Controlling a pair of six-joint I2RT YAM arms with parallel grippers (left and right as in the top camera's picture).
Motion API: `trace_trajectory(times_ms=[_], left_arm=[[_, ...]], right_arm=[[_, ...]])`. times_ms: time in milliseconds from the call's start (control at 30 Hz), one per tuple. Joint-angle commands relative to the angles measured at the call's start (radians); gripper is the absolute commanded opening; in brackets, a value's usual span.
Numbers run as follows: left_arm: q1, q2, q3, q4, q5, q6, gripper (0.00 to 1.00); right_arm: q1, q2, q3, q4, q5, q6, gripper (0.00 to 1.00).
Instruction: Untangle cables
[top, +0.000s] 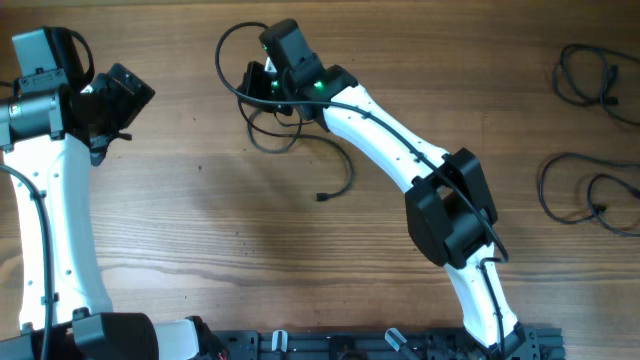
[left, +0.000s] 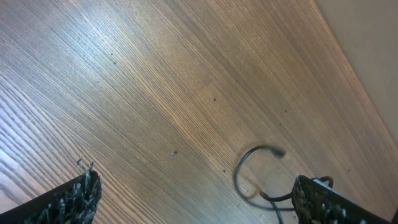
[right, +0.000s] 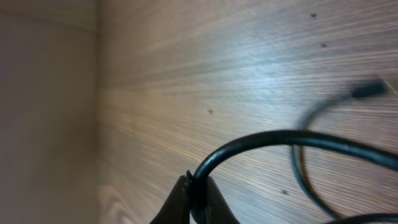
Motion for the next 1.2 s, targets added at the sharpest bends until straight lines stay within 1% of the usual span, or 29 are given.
trace_trajectory(times_ms=[0,200,333,433,633,733,867,1033,1167], left_arm=[[0.002,0.01,0.004,-0.001,-0.01,-0.014,1.0],[0.002,0.01,0.004,-0.001,-0.01,-0.014,1.0],[0.002,0.01,0.004,-0.001,-0.01,-0.014,1.0],[0.002,0.01,0.004,-0.001,-0.01,-0.014,1.0],[0.002,0.01,0.004,-0.001,-0.01,-0.014,1.0],[0.002,0.01,0.004,-0.001,-0.01,-0.014,1.0],[0.002,0.01,0.004,-0.001,-0.01,-0.014,1.0],[0.002,0.01,0.004,-0.001,-0.01,-0.014,1.0],[0.002,0.01,0.004,-0.001,-0.01,-0.014,1.0]], right_arm=[[-0.039,-0.022,0.005,-0.047,0.015,-0.171,0.05],[-0.159,-0.194,0.006,-0.108,-0.041,-0.328,0.05],[-0.266,-0.309,0.006,-0.133,-0.038,-0.357,0.04],[-0.374,-0.356,0.012,-0.121,0.03,-0.357,0.04],[-0.581,-0.356,0.166,-0.127,0.148,-0.358,0.05],[-0.695,-0.356,0.236,-0.101,0.166,-0.361,0.05],[-0.807,-0.34,0.233,-0.018,0.166,-0.354,0.05],[-0.834,-0.269,0.233,0.092,0.177,-0.345,0.05],[-0.832,-0.175,0.233,0.116,0.294,-0.22,0.04]])
